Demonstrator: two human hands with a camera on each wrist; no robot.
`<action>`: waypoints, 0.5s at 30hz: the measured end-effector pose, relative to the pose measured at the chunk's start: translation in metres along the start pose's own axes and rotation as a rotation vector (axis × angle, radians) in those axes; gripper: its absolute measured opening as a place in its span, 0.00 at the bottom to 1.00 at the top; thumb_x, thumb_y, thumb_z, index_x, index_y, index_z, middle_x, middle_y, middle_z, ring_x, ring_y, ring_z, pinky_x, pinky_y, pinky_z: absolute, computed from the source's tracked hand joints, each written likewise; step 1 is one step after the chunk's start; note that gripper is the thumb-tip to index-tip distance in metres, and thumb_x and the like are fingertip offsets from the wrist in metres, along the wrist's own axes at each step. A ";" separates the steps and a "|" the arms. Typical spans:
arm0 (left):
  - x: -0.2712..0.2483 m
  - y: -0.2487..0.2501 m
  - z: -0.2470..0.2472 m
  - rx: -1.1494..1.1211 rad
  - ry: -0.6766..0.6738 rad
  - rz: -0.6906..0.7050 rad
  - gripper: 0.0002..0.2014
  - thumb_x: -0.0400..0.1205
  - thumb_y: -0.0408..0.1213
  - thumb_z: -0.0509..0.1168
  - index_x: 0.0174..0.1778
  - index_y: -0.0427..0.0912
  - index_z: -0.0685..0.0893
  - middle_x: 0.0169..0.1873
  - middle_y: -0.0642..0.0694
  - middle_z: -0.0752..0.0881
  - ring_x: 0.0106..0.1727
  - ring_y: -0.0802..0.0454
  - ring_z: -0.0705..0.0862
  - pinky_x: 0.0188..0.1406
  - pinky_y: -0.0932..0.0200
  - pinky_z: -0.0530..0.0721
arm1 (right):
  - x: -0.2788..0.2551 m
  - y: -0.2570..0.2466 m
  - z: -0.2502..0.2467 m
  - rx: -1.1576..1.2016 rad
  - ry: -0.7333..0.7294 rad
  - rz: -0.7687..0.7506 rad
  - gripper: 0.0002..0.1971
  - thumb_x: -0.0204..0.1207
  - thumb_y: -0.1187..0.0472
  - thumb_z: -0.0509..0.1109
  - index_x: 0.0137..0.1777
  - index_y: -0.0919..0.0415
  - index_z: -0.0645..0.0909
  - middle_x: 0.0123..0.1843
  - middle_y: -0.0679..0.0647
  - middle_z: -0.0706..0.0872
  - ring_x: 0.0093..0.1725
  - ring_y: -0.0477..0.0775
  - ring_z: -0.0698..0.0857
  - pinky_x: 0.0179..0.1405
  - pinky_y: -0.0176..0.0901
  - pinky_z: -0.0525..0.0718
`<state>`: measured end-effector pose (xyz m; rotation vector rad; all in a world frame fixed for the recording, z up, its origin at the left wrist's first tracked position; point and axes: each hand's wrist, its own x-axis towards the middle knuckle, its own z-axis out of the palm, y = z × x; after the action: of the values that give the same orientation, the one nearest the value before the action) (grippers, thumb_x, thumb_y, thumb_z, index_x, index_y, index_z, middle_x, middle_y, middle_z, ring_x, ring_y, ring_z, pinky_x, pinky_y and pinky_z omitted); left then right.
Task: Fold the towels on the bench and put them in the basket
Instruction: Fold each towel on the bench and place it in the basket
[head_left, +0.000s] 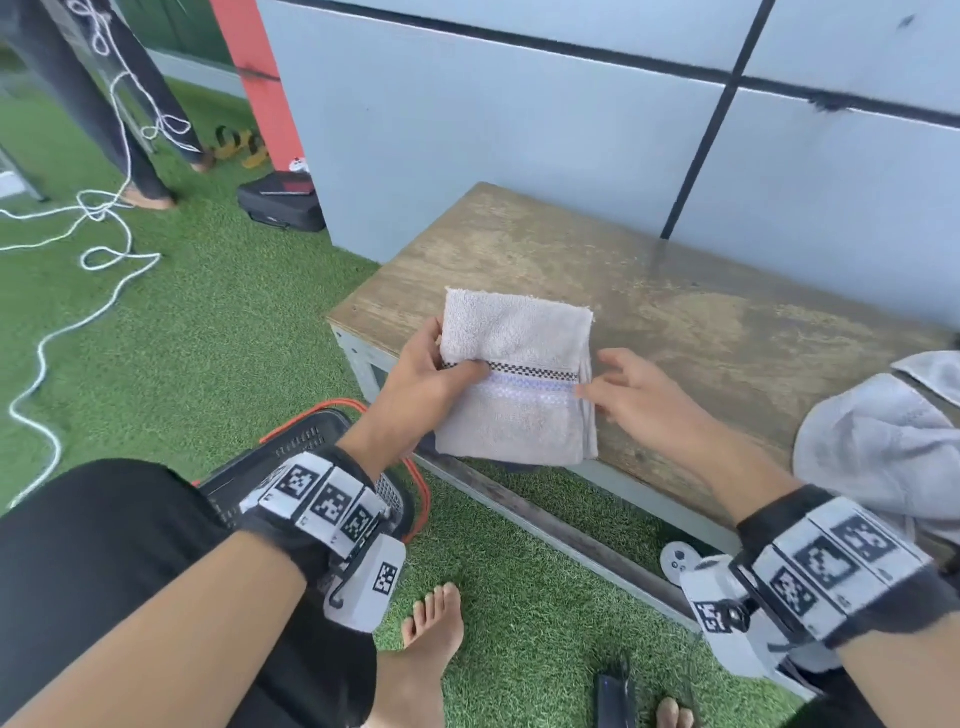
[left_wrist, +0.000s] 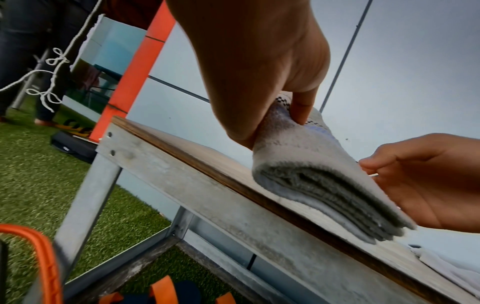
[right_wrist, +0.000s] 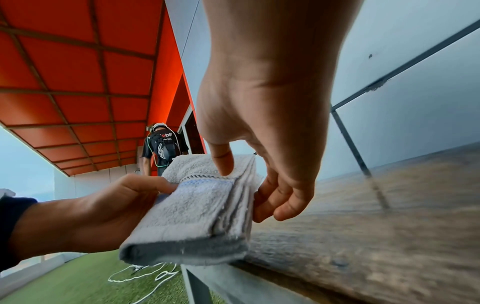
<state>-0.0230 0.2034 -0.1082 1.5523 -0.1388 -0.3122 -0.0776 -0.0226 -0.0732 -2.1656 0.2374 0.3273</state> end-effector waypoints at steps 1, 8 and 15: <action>-0.001 0.001 -0.005 -0.010 0.003 -0.011 0.26 0.80 0.25 0.71 0.74 0.39 0.72 0.61 0.43 0.90 0.59 0.44 0.91 0.53 0.48 0.90 | 0.001 -0.003 0.005 0.026 -0.022 -0.003 0.23 0.84 0.53 0.68 0.76 0.55 0.72 0.67 0.41 0.81 0.58 0.45 0.86 0.69 0.58 0.82; 0.008 0.020 -0.012 -0.045 0.124 -0.025 0.22 0.78 0.30 0.71 0.68 0.44 0.76 0.56 0.44 0.90 0.52 0.45 0.92 0.47 0.45 0.91 | 0.002 -0.052 0.024 0.077 -0.012 -0.061 0.12 0.82 0.60 0.68 0.62 0.64 0.83 0.61 0.66 0.88 0.62 0.68 0.86 0.68 0.64 0.82; 0.015 0.033 -0.010 -0.040 0.320 -0.003 0.16 0.80 0.33 0.69 0.61 0.47 0.75 0.48 0.48 0.87 0.45 0.52 0.88 0.40 0.54 0.89 | 0.006 -0.075 0.038 0.099 0.080 -0.083 0.13 0.85 0.56 0.63 0.67 0.54 0.73 0.60 0.51 0.83 0.57 0.48 0.83 0.44 0.42 0.78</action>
<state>-0.0020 0.2088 -0.0771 1.5419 0.1192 -0.0659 -0.0559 0.0513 -0.0391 -2.0864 0.2045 0.1780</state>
